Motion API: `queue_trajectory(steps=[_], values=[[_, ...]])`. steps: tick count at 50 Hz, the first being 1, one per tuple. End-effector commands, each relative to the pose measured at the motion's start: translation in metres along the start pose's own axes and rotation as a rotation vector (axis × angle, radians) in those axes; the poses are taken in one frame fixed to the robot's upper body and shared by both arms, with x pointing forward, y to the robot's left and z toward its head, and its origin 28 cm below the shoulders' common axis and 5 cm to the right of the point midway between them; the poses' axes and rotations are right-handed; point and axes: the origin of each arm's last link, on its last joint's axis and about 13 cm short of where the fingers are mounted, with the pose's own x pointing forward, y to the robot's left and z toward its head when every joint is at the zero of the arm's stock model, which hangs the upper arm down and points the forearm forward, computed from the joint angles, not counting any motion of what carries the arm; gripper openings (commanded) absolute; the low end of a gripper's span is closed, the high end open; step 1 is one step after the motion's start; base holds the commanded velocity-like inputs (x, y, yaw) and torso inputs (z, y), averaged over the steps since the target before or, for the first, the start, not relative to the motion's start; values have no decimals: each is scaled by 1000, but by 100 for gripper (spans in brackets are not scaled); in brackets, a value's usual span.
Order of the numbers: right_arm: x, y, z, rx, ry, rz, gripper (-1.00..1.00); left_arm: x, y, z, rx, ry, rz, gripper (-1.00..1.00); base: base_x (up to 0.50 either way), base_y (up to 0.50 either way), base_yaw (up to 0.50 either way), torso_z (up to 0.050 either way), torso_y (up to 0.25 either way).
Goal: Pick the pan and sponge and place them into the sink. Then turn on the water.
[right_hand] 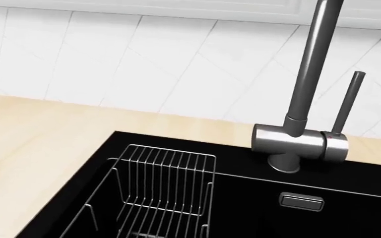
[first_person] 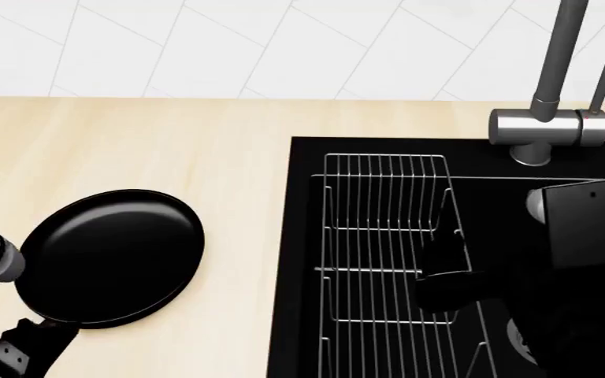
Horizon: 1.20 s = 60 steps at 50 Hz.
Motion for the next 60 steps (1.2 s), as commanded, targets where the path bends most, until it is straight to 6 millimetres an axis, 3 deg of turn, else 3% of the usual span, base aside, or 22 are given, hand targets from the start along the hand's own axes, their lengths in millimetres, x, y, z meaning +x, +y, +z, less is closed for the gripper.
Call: queue_trajectory(steps=[1, 23, 60], values=[[2, -1, -3, 3, 21, -5, 100, -9, 4, 14, 34, 57, -17, 100, 0, 0, 0, 0, 0], [1, -2, -14, 16, 43, -13, 100, -9, -3, -9, 0, 157, -29, 100, 0, 0, 0, 0, 0], [1, -2, -20, 23, 55, -16, 100, 26, 12, -10, -58, 185, 1, 100, 0, 0, 0, 0, 0]])
